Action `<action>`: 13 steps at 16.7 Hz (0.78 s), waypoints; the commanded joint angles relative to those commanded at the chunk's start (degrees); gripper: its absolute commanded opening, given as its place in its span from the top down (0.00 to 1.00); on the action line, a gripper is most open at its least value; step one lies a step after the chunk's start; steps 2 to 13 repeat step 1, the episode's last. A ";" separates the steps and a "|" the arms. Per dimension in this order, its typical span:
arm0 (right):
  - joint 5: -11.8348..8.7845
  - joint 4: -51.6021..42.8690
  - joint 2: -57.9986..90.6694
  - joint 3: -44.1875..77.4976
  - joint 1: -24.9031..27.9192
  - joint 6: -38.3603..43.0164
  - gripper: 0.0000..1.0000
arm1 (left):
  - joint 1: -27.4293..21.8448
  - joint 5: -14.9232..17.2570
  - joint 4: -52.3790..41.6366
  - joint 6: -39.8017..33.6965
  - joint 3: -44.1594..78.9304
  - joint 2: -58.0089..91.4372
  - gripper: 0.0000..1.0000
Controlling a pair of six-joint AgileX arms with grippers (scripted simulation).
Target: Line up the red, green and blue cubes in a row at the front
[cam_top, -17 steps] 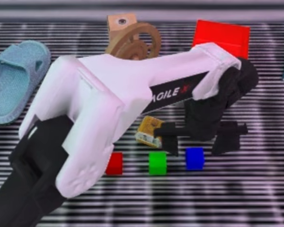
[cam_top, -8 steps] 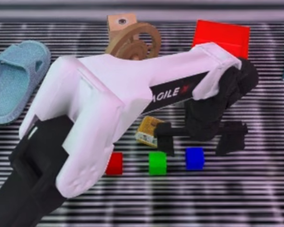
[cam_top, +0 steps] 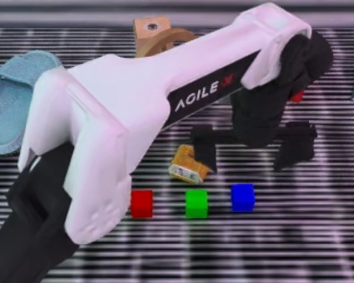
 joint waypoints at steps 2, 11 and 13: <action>0.00 0.00 0.00 0.00 0.00 0.00 0.00 | 0.06 0.00 -0.39 0.04 0.37 -0.15 0.00; 0.00 0.00 0.00 0.00 0.00 0.00 0.00 | 0.06 0.00 -0.39 0.04 0.37 -0.15 0.00; 0.00 0.00 0.00 0.00 0.00 0.00 0.00 | 0.06 0.00 -0.39 0.04 0.37 -0.15 0.00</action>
